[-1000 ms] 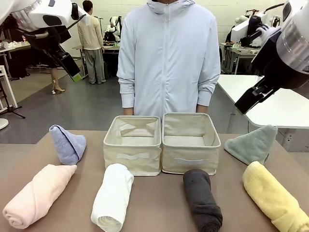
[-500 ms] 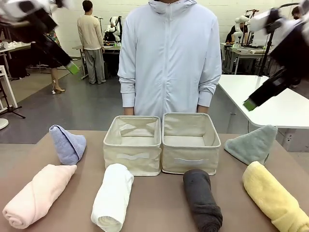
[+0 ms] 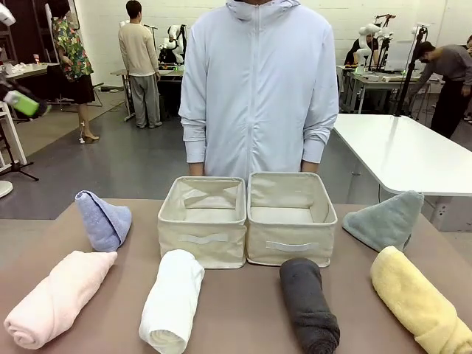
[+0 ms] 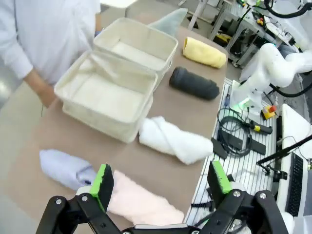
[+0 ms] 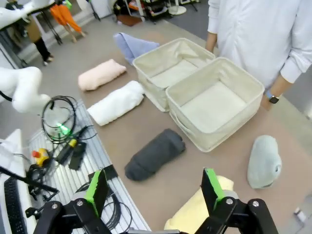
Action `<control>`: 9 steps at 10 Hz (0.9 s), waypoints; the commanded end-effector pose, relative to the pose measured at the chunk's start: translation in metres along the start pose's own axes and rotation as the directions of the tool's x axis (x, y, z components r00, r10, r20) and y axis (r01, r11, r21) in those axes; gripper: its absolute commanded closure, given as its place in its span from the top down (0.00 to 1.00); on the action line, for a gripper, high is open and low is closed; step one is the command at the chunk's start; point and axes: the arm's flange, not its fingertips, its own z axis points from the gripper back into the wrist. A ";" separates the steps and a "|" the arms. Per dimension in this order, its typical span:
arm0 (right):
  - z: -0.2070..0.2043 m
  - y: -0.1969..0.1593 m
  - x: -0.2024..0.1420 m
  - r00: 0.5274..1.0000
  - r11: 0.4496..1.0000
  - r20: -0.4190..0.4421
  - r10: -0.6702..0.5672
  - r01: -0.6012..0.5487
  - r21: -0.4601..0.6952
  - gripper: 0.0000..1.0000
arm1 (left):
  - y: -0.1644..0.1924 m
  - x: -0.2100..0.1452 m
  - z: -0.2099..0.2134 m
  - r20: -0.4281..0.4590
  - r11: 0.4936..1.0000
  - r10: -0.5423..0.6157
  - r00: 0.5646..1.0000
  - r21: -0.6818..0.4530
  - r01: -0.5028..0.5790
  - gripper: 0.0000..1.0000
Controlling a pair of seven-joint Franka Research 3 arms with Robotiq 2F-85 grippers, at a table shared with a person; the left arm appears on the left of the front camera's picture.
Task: Sort the towels based on their folding style.
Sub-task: Pick up one triangle-folded towel and place it in the left Fabric basket.
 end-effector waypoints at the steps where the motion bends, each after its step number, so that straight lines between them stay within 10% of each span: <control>1: 0.010 -0.004 -0.016 1.000 1.000 0.009 -0.027 0.027 -0.009 1.00 | 0.017 -0.009 0.027 -0.040 0.998 0.008 0.999 0.068 -0.006 1.00; 3: 0.009 -0.007 -0.012 1.000 1.000 0.008 -0.024 0.024 0.000 1.00 | -0.011 0.003 0.008 -0.218 0.974 -0.041 0.975 0.207 0.087 1.00; 4: 0.009 -0.007 -0.012 1.000 1.000 0.008 -0.024 0.024 0.000 1.00 | 0.018 -0.023 0.031 -0.031 0.998 0.022 0.999 0.063 -0.020 1.00; 6: 0.017 -0.008 -0.018 0.998 0.998 0.017 -0.054 0.054 -0.028 1.00 | 0.009 -0.012 0.028 -0.103 0.993 -0.003 0.995 0.120 0.016 1.00; 9: 0.082 -0.051 -0.056 0.987 0.993 0.149 -0.065 0.049 0.111 1.00 | 0.038 -0.070 0.113 0.066 1.000 -0.007 0.998 -0.016 0.008 1.00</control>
